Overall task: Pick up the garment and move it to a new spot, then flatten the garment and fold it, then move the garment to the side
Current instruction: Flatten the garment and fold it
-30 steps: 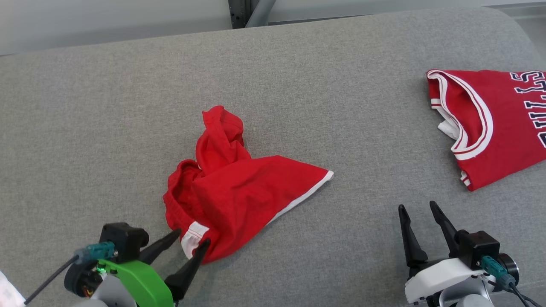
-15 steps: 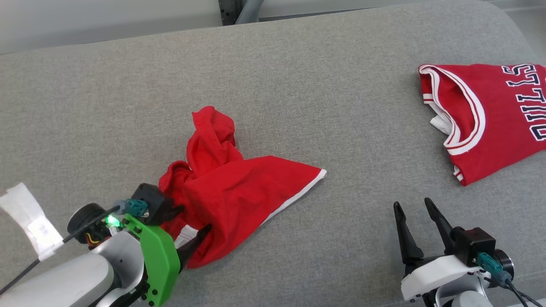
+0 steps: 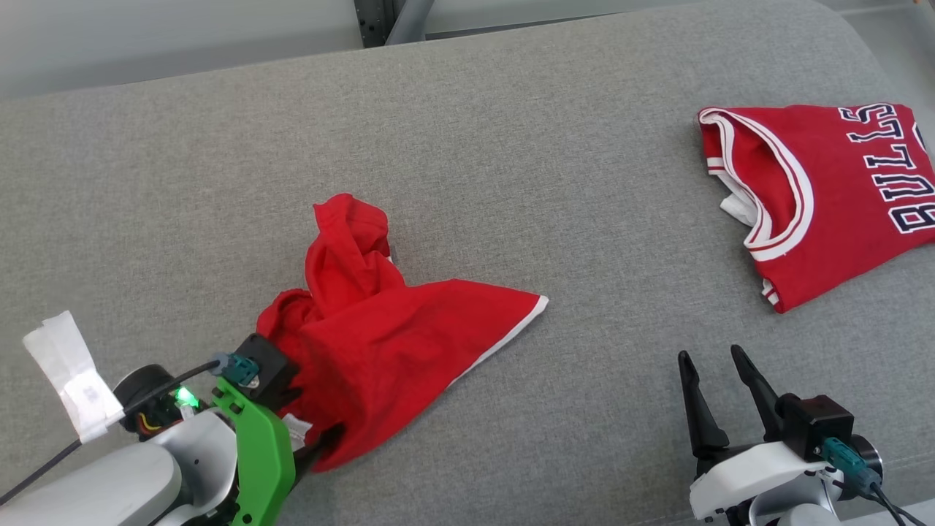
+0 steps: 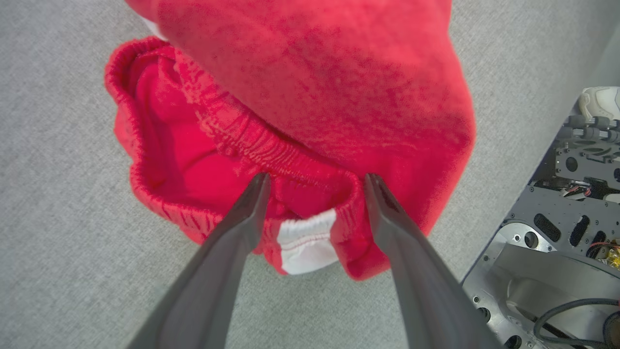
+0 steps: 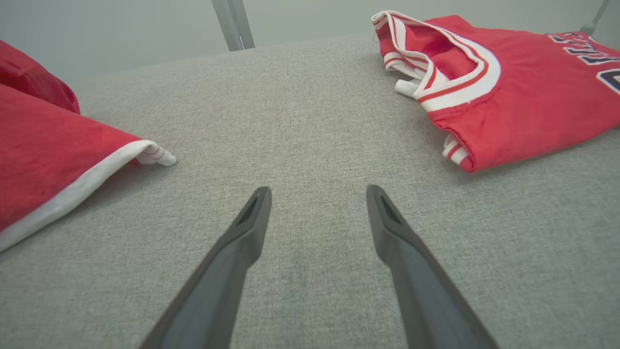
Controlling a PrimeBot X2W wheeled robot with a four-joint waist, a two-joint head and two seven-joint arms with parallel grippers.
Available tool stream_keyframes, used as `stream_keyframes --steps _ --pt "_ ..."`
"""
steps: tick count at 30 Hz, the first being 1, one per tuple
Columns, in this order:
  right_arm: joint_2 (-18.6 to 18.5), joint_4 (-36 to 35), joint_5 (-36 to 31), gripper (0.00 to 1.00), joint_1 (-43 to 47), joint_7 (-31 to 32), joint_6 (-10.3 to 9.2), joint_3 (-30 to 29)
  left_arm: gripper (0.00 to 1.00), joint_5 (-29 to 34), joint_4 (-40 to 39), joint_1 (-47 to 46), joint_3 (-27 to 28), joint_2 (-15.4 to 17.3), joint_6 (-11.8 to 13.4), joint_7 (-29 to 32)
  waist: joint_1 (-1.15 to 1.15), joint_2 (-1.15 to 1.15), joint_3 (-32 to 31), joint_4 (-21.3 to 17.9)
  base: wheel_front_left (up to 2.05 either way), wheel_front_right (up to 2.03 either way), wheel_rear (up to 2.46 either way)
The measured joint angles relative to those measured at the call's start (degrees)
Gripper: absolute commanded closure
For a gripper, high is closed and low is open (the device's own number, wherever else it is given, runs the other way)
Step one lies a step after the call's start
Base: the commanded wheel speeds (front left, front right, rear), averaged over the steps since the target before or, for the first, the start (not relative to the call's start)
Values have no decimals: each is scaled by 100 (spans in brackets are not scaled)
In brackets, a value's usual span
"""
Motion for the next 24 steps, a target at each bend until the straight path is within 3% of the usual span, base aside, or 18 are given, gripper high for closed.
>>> stream_keyframes --steps 12,24 --pt "0 -1 -8 0 48 0 0 -51 0 -499 -62 537 105 361 285 -266 0 0 -9 128 0 0 0" --pt "0 11 -58 0 46 0 0 -76 0 -950 165 1083 257 394 465 -816 0 0 -29 214 0 0 0"
